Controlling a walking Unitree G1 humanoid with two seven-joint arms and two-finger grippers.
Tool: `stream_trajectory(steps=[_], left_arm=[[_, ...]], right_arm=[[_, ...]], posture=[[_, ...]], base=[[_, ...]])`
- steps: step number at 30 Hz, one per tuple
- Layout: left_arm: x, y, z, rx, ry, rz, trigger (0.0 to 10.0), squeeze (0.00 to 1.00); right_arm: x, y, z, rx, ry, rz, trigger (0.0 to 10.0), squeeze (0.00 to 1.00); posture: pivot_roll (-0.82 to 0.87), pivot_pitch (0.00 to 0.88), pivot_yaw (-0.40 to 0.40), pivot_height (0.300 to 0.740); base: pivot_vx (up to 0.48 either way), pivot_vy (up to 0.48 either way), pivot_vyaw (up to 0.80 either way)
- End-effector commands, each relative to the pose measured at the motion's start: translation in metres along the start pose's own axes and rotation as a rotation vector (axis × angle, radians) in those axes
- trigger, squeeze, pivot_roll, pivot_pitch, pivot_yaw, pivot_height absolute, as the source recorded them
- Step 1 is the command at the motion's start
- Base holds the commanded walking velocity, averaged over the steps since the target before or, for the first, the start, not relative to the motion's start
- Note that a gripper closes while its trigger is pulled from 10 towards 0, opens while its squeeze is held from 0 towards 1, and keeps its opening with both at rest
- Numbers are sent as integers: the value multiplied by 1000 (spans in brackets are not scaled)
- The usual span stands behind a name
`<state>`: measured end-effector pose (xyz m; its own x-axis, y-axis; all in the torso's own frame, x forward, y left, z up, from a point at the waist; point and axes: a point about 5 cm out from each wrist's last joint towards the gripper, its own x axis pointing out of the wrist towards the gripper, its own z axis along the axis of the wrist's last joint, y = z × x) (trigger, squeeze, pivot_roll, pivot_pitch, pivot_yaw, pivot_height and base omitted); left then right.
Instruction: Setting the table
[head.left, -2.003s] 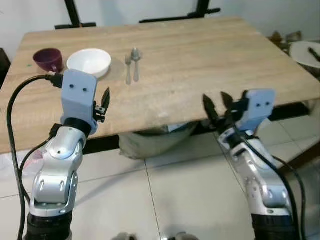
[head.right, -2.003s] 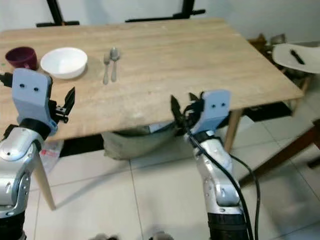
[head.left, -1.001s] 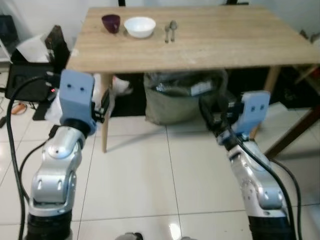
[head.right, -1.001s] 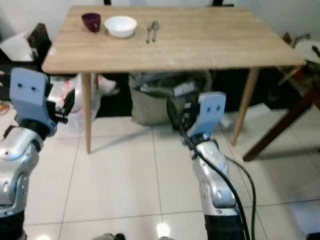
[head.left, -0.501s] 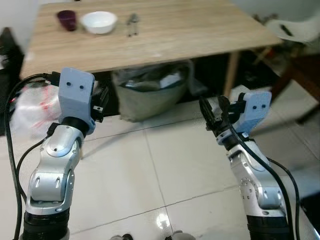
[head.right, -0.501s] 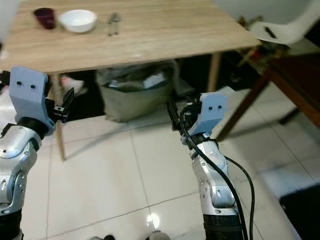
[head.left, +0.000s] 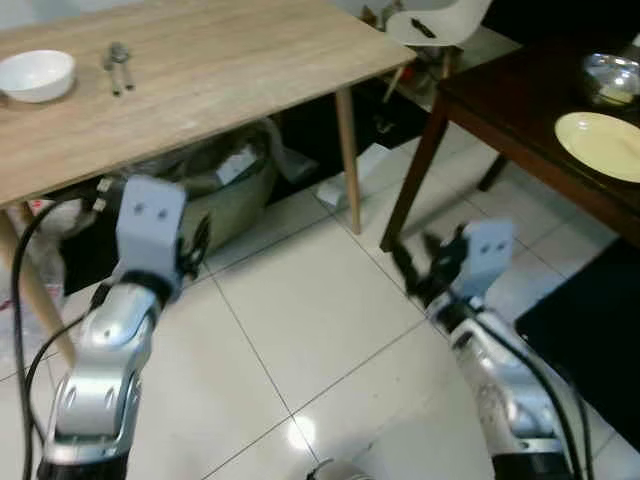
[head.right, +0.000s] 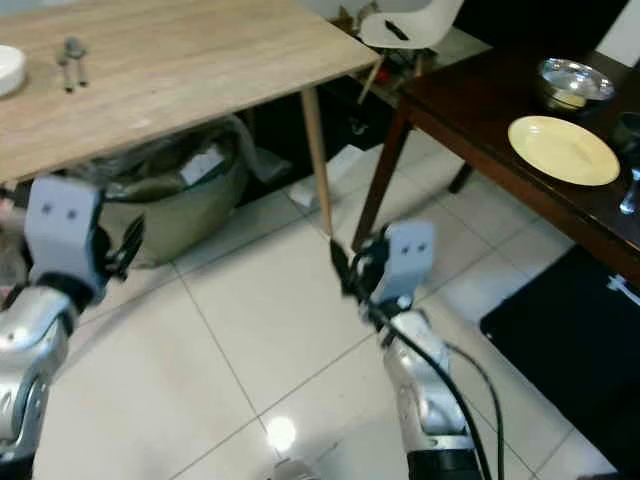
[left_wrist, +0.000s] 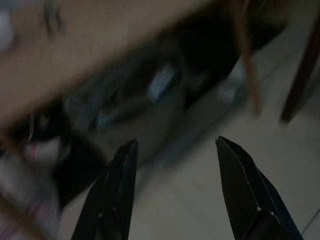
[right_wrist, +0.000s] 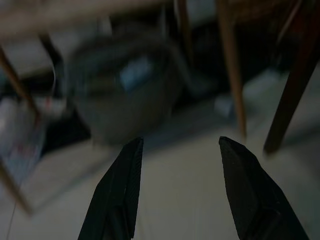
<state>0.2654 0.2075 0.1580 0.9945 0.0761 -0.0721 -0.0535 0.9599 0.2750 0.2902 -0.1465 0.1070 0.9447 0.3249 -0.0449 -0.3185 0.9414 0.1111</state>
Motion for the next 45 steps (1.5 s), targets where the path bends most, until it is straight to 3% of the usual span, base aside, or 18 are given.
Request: stream_trajectory(steps=[1, 3, 4, 5, 7, 11, 15, 24, 28, 45], left_arm=[[-12, 2, -46, 39, 141, 16, 10000, 0], [-16, 2, -58, 36, 184, 19, 10000, 0], [-22, 0, -80, 24, 267, 22, 10000, 0], [-22, 0, -80, 24, 267, 22, 10000, 0], [-30, 0, -108, 18, 360, 34, 10000, 0], [-35, -2, -125, -18, 423, 44, 10000, 0], [-35, -3, -128, -20, 425, 47, 10000, 0], [-34, -15, -149, -34, 458, -23, 10000, 0], [-37, -17, -160, -46, 503, -26, 10000, 0], [-33, -22, -160, -33, 461, -42, 10000, 0]], right_arm=[[-5, 2, -39, 20, 135, 24, 10000, 0], [-6, 3, -47, 28, 165, 26, 10000, 0], [-9, 5, -65, 52, 230, 45, 10000, 0], [-9, 5, -65, 52, 230, 45, 10000, 0], [-13, 10, -89, 50, 328, 80, 10000, 0], [-16, 16, -102, 68, 374, 85, 10000, 0], [-17, 15, -104, 88, 371, 70, 10000, 0], [-33, 8, -131, 122, 438, -5, 10000, 0], [-50, 2, -150, 152, 520, -81, 10000, 0], [-39, 1, -142, 118, 457, -50, 10000, 0]], posture=[[-30, 39, 8, 740], [-31, 40, 8, 740], [-26, 36, 2, 740], [-26, 36, 2, 740], [-24, 35, -3, 740], [-13, 37, -10, 740], [-16, 37, -9, 740], [-40, 40, 1, 740], [-39, 40, 0, 740], [-44, 50, -10, 740]], base=[[0, 0, -800], [0, 0, -800], [0, 0, -800], [0, 0, -800], [0, 0, -800], [0, 0, -800], [0, 0, -800], [0, 0, -788], [0, 0, -783], [0, 0, -781]])
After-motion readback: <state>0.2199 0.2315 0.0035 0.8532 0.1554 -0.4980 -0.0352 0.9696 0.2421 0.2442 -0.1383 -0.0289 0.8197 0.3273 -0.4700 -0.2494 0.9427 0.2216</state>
